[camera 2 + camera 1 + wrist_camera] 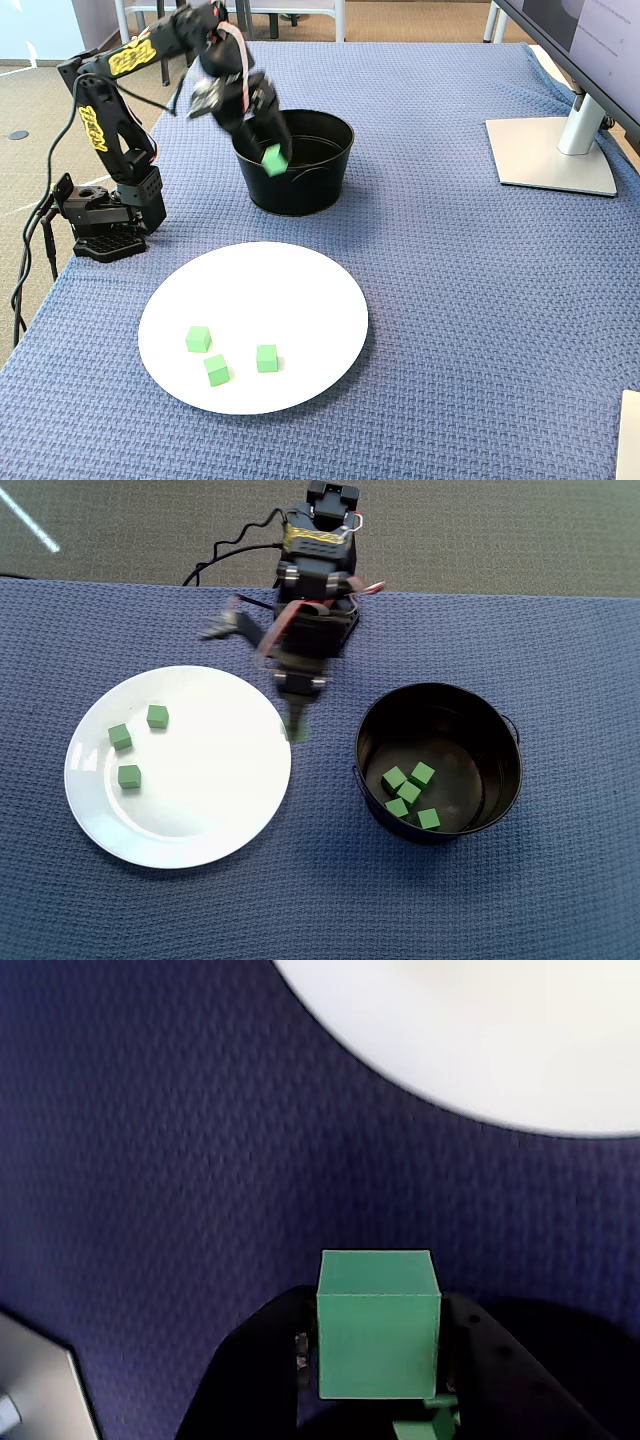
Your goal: Pick up the green cubes from the white plate and place them in the black recipient
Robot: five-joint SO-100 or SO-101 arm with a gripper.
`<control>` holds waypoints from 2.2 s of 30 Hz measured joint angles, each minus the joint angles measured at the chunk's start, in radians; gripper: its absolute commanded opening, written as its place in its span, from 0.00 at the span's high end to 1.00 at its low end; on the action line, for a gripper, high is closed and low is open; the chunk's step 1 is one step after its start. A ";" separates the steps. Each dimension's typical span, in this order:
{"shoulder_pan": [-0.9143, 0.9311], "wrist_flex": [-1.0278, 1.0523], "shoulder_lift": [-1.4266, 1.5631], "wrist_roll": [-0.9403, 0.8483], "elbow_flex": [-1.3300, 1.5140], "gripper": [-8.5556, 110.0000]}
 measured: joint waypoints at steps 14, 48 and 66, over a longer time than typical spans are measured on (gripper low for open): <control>-0.448 -0.052 -0.204 0.183 -0.049 0.93; -0.253 0.038 -0.184 -0.074 -0.133 0.50; 0.512 -0.287 -0.172 -0.413 0.295 0.52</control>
